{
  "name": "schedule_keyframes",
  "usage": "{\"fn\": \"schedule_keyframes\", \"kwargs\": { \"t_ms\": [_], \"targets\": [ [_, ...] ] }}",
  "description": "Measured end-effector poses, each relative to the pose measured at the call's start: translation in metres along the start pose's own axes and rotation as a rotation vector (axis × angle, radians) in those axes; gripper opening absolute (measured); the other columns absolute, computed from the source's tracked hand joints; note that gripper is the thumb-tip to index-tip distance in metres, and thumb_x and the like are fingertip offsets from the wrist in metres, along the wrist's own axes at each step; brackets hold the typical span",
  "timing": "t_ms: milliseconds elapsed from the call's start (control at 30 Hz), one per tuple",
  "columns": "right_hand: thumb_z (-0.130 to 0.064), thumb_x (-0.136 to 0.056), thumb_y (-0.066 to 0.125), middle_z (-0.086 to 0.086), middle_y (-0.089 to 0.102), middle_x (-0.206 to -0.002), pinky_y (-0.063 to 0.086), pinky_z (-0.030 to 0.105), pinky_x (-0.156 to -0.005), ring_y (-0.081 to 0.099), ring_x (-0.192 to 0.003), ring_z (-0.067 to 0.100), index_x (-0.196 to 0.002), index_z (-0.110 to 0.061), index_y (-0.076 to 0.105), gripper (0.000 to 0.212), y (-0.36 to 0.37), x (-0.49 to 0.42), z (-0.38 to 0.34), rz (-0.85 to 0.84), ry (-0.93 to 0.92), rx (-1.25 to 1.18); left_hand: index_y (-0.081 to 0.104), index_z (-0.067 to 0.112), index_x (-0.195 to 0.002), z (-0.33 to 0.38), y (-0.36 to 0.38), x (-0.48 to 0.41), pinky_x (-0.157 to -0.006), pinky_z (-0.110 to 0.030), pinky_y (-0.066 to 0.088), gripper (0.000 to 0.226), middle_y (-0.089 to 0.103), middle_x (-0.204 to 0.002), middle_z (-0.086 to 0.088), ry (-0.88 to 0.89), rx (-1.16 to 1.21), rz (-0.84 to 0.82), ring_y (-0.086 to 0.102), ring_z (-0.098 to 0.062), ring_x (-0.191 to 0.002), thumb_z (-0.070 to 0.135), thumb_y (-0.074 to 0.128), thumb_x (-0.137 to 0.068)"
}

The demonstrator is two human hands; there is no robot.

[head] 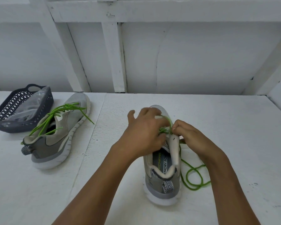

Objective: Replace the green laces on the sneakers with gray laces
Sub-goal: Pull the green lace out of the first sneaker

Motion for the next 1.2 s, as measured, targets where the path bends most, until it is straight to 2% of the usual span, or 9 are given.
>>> {"fn": "schedule_keyframes", "kwargs": {
  "t_ms": [100,233,533,700,800,900,1000,1133,1200],
  "targets": [
    [-0.014,-0.097,0.043,0.004,0.043,-0.084,0.031,0.036,-0.076,0.039,-0.081,0.018,-0.081,-0.015,0.047,0.016,0.0,-0.001,0.004,-0.006,0.006,0.013,0.062,0.03,-0.12,0.006,0.011,-0.002,-0.115,-0.062,0.009,0.029,0.036,-0.152,0.0,0.018,-0.064,-0.046,0.022,-0.02,-0.143,0.038,0.056,-0.093],
    [-0.014,-0.096,0.044,0.005,0.046,-0.084,0.033,0.036,-0.077,0.042,-0.082,0.018,-0.08,-0.015,0.049,0.017,0.0,0.0,0.003,-0.008,0.014,-0.003,0.065,0.025,-0.112,0.007,0.011,-0.005,-0.115,-0.056,0.011,0.024,0.044,-0.142,0.004,0.017,0.008,0.03,0.031,-0.016,-0.137,0.038,0.058,-0.093],
    [-0.017,-0.097,0.046,0.005,0.045,-0.085,0.032,0.037,-0.078,0.041,-0.083,0.019,-0.078,-0.016,0.047,0.018,0.0,0.002,0.003,-0.001,0.012,-0.044,0.069,0.02,-0.09,-0.002,0.018,-0.009,-0.098,-0.042,0.042,0.019,0.062,-0.117,0.008,-0.018,0.432,0.124,0.052,-0.011,-0.113,0.036,0.058,-0.087],
    [-0.018,-0.098,0.044,0.004,0.044,-0.089,0.03,0.036,-0.077,0.04,-0.085,0.017,-0.085,-0.016,0.048,0.014,0.0,0.003,0.005,0.001,0.011,-0.038,0.062,0.005,-0.083,-0.039,-0.021,0.001,-0.09,-0.036,0.052,0.013,0.076,-0.096,-0.005,-0.35,1.225,0.519,0.069,-0.021,-0.1,0.012,0.054,-0.09],
    [-0.017,-0.098,0.045,0.003,0.042,-0.086,0.027,0.035,-0.074,0.036,-0.082,0.017,-0.083,-0.016,0.048,0.015,0.001,0.002,0.005,0.003,0.012,-0.043,0.051,0.008,-0.078,-0.051,-0.039,0.008,-0.067,-0.039,0.057,0.018,0.065,-0.068,-0.01,-0.345,1.718,0.577,0.064,-0.028,-0.064,0.007,0.043,-0.094],
    [-0.017,-0.098,0.044,0.004,0.042,-0.087,0.028,0.034,-0.073,0.036,-0.082,0.017,-0.083,-0.015,0.048,0.016,0.001,0.001,0.005,0.007,0.011,-0.041,0.047,0.014,-0.076,-0.056,-0.036,0.012,-0.045,-0.025,0.034,0.02,0.048,-0.057,-0.001,-0.408,1.536,0.506,0.032,-0.015,-0.043,0.007,0.048,-0.094],
    [-0.017,-0.098,0.045,0.003,0.042,-0.086,0.028,0.034,-0.072,0.036,-0.082,0.016,-0.081,-0.016,0.048,0.017,0.002,0.001,0.005,0.01,0.007,-0.042,0.06,0.019,-0.087,-0.043,-0.028,0.01,-0.046,-0.022,0.032,0.011,0.052,-0.065,0.005,-0.282,1.048,0.343,0.036,-0.008,-0.045,0.01,0.063,-0.092],
    [-0.019,-0.097,0.046,0.002,0.043,-0.086,0.028,0.035,-0.073,0.038,-0.082,0.015,-0.081,-0.018,0.048,0.016,0.001,0.001,0.006,0.015,0.005,-0.038,0.074,0.031,-0.098,-0.013,-0.004,0.0,-0.073,-0.025,0.043,0.012,0.061,-0.101,0.007,-0.043,0.364,-0.012,0.057,-0.006,-0.085,0.034,0.074,-0.086],
    [-0.019,-0.097,0.045,0.002,0.044,-0.086,0.029,0.034,-0.074,0.039,-0.082,0.014,-0.082,-0.017,0.048,0.016,0.001,0.0,0.006,0.016,0.002,-0.036,0.076,0.027,-0.104,-0.007,0.006,-0.002,-0.077,-0.028,0.043,0.021,0.059,-0.106,0.006,-0.024,0.216,-0.06,0.057,-0.012,-0.095,0.037,0.074,-0.085]
  ]
}}
Point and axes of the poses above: each hand's wrist, its own x-axis away from the middle knuckle, its own y-axis out of the palm, z = x × y, the point moved 6 cm from there along -x, towards the middle knuckle
